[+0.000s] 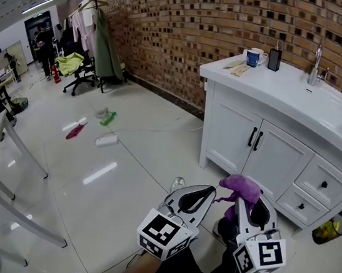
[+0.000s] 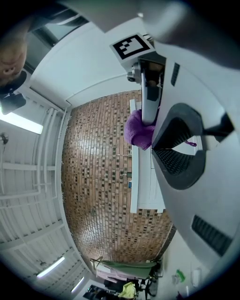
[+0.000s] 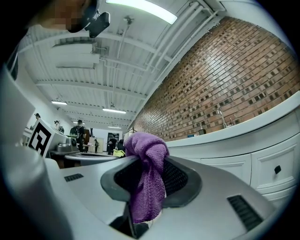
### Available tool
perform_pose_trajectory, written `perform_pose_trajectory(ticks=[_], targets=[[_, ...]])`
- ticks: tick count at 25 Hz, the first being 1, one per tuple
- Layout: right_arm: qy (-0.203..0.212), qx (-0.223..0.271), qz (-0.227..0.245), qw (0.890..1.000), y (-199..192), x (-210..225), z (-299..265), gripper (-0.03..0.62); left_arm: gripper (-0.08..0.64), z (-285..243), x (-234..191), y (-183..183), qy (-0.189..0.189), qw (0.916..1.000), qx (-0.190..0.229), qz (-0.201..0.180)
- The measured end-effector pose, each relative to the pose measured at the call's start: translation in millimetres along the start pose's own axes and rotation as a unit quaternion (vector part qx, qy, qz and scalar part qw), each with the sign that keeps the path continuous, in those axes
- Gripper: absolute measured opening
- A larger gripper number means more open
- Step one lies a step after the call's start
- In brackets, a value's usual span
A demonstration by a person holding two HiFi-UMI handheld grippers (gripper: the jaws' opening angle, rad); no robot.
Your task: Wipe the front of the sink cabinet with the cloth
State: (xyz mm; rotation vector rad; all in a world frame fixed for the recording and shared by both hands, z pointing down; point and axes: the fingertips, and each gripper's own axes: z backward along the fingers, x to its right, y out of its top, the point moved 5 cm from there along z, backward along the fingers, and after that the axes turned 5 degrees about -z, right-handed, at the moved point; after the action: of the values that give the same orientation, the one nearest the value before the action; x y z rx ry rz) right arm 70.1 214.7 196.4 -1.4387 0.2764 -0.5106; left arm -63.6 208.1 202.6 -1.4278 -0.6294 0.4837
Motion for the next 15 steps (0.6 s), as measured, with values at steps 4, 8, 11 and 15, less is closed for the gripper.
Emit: perform_pose_trajectory(ticks=[4, 8, 11, 15], targets=[[0.005, -0.003, 0.000, 1.000, -0.5, -3.6, 2.5, 0.118, 0.005, 5.3, 0.6, 2.0, 0.003, 1.0000, 0.003, 0.005], [0.005, -0.003, 0.000, 1.000, -0.7, -2.3, 2.0, 0.118, 0.005, 5.2, -0.8, 2.7, 0.005, 1.0000, 0.003, 0.005], [0.007, -0.004, -0.001, 1.000, -2.5, -1.8, 1.0, 0.118, 0.005, 4.0, -2.1, -0.5, 0.007, 1.0000, -0.002, 0.003], [0.009, -0.008, -0.001, 1.000, -5.2, -3.3, -0.4, 0.118, 0.005, 4.4, -3.4, -2.0, 0.008, 1.0000, -0.003, 0.002]])
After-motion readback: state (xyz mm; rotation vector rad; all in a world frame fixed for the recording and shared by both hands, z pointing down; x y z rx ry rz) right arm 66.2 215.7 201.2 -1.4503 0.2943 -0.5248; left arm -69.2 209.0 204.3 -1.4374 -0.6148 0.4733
